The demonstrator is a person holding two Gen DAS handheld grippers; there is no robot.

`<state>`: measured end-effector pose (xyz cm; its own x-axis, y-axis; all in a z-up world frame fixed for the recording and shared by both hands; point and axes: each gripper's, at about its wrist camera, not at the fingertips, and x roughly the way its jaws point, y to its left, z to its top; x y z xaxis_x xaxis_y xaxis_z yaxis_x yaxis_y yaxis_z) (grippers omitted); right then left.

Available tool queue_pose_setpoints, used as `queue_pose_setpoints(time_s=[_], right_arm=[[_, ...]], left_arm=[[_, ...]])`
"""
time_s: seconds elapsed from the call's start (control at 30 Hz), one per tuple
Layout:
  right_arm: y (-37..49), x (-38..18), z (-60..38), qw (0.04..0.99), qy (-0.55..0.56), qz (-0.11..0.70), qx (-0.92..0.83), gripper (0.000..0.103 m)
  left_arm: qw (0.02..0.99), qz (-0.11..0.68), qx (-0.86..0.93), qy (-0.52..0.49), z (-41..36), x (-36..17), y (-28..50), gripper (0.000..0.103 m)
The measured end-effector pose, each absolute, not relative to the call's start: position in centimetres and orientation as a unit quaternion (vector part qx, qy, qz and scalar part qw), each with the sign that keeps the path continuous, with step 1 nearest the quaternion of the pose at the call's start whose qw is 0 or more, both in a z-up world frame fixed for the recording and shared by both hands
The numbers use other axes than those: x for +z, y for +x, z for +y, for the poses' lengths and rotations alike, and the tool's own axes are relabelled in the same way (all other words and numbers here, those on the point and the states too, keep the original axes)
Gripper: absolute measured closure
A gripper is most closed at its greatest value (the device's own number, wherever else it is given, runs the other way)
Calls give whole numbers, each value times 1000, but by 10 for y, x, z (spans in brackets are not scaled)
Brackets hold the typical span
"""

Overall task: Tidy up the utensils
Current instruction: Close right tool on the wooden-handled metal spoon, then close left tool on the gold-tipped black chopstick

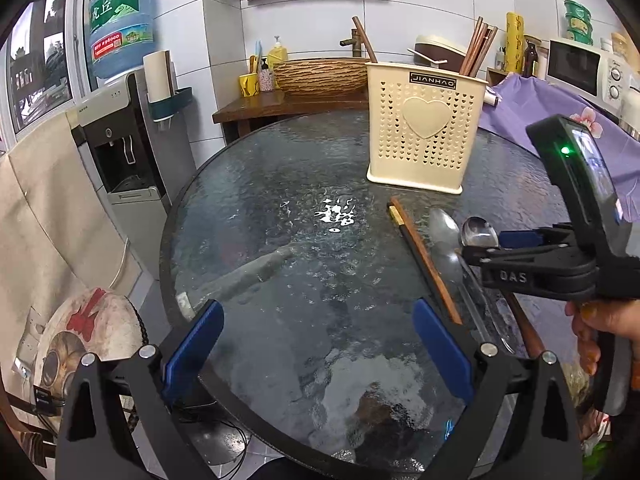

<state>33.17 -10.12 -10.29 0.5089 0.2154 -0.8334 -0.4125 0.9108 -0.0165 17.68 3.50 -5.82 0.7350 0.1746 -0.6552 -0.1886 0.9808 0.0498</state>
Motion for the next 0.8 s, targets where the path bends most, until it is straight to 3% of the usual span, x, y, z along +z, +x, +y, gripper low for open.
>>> queue_pose_setpoints(time_s=[0.03,0.27,0.4,0.8], right_arm=[[333,-103,-101,863,-107,459,182,56],[332,-102,-125,866,-107,451,188,56],[331,-101,-143,867,-104,451,185,56],[326,-103,-153,872,-99,443,181,56]], left_arm=[[931,351,95,-12,35,-58,178,9],[928,366,62,-22,29,-62,202,9],[924,381,36,-7,14,-69,218,20],[915,402,16,-34,9,-90,230,20]])
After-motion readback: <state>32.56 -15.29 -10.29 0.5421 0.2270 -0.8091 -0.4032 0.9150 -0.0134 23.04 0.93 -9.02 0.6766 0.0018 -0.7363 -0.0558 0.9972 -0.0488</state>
